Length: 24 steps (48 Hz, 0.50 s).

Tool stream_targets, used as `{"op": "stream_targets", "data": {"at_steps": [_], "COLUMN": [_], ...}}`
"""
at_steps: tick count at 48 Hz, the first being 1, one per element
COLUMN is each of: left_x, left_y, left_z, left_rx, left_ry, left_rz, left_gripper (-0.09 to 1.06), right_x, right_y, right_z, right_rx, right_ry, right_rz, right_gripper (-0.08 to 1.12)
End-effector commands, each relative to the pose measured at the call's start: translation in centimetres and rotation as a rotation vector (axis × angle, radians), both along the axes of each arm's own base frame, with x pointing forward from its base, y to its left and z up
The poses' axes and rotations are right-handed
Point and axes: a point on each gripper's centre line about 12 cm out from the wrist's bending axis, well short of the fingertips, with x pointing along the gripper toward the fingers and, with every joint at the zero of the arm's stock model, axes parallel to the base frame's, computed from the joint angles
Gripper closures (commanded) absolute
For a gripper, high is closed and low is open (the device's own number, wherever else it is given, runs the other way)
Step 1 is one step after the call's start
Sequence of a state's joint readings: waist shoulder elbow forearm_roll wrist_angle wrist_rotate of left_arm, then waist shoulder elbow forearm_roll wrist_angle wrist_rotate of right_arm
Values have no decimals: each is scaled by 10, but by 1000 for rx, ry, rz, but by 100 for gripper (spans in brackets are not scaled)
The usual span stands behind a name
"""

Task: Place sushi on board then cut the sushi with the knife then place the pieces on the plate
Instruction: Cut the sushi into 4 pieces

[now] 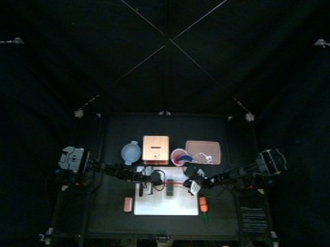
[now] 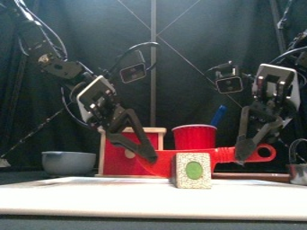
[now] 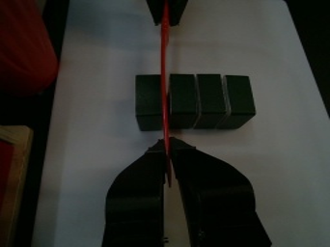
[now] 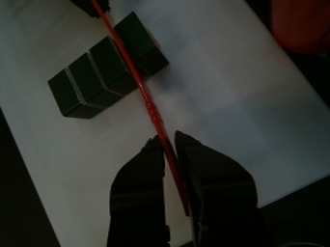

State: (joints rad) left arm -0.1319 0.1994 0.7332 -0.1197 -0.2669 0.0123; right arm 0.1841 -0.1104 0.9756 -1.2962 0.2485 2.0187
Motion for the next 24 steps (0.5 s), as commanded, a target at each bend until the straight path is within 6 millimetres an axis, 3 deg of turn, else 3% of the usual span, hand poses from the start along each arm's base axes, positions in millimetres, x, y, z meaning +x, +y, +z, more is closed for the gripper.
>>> {"op": "stream_targets", "data": {"at_steps": [1, 14, 24], "left_x": [-3, -1, 1], "left_y": [-17, -13, 2], "left_z": [-2, -2, 1], "left_rx": [1, 4, 14], "left_ry": [15, 16, 8], "left_rz": [-44, -38, -9], "left_gripper": [48, 48, 48], "right_x": [0, -1, 1], "right_y": [-14, -21, -34], "right_z": [-2, -6, -3], "right_rx": [4, -4, -24], "right_ry": [8, 23, 12], "right_rz": [-68, -90, -113], "right_gripper": [74, 74, 74]}}
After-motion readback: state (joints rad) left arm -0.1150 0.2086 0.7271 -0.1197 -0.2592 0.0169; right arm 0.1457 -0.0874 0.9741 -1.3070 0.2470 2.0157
